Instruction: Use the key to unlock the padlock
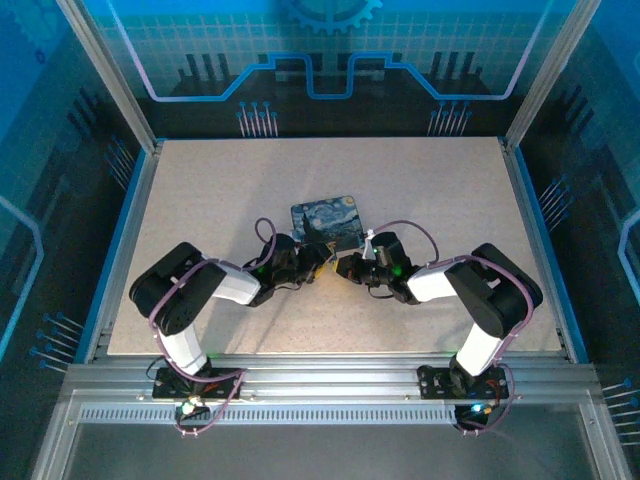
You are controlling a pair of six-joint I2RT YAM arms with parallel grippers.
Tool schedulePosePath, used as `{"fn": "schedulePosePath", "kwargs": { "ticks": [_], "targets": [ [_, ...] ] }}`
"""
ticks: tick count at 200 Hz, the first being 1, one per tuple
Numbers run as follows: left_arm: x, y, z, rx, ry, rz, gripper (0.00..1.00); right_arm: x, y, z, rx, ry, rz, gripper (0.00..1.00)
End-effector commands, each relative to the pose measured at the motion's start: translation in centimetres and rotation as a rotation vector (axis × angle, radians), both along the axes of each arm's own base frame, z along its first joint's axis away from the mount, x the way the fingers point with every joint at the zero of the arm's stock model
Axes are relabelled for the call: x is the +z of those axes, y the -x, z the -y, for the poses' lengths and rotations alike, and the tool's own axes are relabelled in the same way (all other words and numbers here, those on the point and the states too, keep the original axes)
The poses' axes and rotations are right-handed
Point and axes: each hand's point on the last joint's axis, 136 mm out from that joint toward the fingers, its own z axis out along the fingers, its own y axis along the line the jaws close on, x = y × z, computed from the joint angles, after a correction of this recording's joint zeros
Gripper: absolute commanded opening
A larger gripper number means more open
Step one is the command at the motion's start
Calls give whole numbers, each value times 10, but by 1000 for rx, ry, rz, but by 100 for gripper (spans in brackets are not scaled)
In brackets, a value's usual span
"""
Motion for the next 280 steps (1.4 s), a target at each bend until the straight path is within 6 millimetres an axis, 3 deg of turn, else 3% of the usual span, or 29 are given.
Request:
{"fn": "schedulePosePath", "kwargs": {
  "ticks": [1,107,171,214,258,280],
  "targets": [
    [9,-7,1,39,70,33,49,5,6,-5,13,-8,2,0],
    [-13,-9,11,30,98,-19,46,13,0,-7,-6,-33,4,0],
    [-14,-10,16,24,97,-13,23,20,-1,-7,-16,-62,5,0],
    [-6,-11,14,26,88,7,7,20,1,6,-42,-39,10,16],
    [12,-12,13,7,48,49,2,22,3,30,-61,28,42,33],
    [22,-12,14,-4,39,66,2,33,1,42,-44,73,108,39]
  ]
}}
